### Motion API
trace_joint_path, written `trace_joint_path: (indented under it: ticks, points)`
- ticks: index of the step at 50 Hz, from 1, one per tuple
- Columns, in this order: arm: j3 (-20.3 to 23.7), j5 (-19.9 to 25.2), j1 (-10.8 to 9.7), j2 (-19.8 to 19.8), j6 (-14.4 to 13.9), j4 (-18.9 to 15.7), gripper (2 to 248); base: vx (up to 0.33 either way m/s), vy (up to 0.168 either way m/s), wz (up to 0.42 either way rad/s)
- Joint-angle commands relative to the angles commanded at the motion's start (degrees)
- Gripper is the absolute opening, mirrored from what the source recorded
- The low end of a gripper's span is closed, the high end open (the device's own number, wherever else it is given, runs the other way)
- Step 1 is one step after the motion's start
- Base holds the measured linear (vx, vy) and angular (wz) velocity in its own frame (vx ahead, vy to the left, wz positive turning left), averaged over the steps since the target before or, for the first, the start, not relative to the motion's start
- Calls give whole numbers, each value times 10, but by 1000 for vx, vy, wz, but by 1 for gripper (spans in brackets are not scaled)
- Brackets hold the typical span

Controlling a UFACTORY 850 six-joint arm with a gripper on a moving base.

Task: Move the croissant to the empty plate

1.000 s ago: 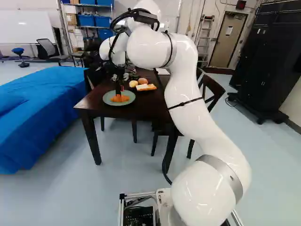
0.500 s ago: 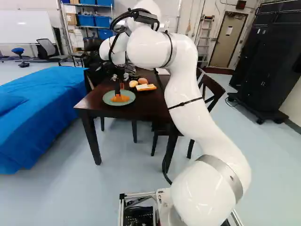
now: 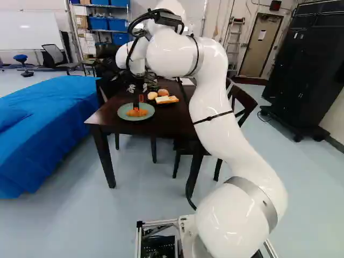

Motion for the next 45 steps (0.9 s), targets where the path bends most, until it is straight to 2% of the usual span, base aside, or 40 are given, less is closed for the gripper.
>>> trace_joint_path:
  ticks: [45]
  points:
    - [42, 0, -2, 82, 0, 12, 247, 0, 0, 0]
